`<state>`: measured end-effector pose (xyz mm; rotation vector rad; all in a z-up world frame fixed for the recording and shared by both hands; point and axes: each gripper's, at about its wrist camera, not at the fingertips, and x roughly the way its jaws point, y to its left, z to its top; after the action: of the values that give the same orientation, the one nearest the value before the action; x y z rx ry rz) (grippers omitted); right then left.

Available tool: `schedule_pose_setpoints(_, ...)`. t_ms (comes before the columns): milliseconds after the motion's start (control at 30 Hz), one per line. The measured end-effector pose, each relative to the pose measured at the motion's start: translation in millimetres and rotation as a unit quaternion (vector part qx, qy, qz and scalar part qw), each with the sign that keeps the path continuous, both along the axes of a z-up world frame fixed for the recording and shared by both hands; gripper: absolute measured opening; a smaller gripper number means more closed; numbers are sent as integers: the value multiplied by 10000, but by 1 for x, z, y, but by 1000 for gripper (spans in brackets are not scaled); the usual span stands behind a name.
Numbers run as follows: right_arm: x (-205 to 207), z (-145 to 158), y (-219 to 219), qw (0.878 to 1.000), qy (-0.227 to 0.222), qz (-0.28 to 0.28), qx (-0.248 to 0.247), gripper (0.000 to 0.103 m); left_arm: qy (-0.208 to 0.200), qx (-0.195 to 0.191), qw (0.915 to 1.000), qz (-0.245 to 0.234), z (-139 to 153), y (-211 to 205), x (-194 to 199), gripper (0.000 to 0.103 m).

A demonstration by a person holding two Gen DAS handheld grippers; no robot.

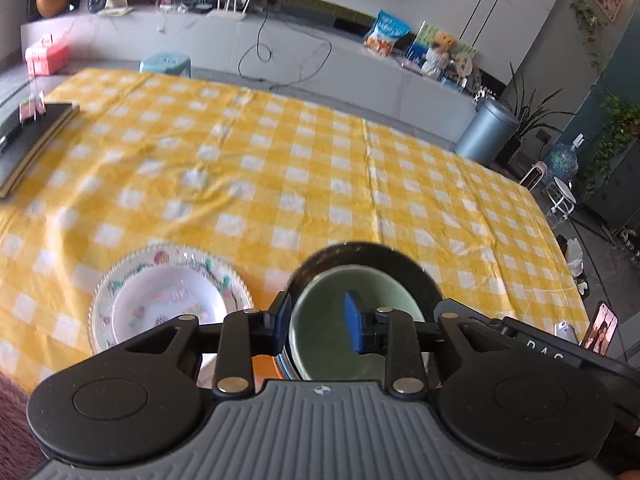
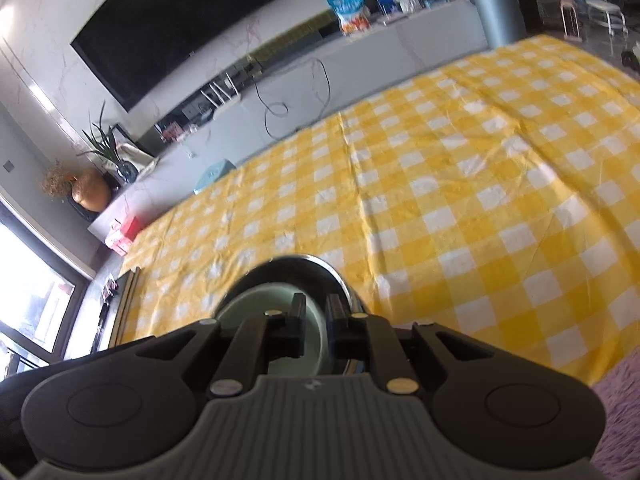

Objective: Organize plates and bowls
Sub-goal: 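Lower the pale green bowl into the blue bowl and open both tools, then close both tools on the rim of the nested bowl stack and lift it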

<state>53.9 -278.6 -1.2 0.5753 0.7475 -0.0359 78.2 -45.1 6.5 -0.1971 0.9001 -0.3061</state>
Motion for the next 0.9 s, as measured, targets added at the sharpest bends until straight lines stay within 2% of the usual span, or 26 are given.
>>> schedule_pose_setpoints(100, 0, 3, 1, 9999, -70, 24, -134, 10, -45, -136, 9999, -37, 3, 4, 1, 36)
schedule_pose_setpoints(167, 1, 2, 1, 9999, -55, 75, -119, 18, -115, -133, 9998, -57, 4, 5, 1, 42)
schedule_pose_setpoints(200, 1, 3, 1, 9998, -90, 94, -127, 27, -142, -139, 9998, -50, 3, 7, 0, 47)
schedule_pose_setpoints(233, 0, 4, 2, 9997, -147, 110, -158, 32, -169, -153, 9997, -26, 3, 9, 0, 50)
schedule_pose_setpoints(467, -1, 10, 10, 9971, -317, 91, -686, 36, -95, -217, 9996, 131, -4, 23, 1, 56)
schedule_pose_setpoints(567, 0, 7, 11, 9959, -243, 69, -873, 46, 89, -357, 9992, 179, -12, 28, 4, 57)
schedule_pose_setpoints(633, 2, 3, 11, 9950, -140, 50, -985, 57, 210, -490, 9984, 203, -17, 31, 4, 61)
schedule_pose_setpoints(767, 8, -8, 15, 9935, 221, 182, -1098, 62, 376, -610, 9972, 236, -24, 34, 5, 65)
schedule_pose_setpoints(900, 10, -17, 21, 9918, 388, 317, -1173, 60, 448, -670, 9964, 276, -27, 36, 4, 65)
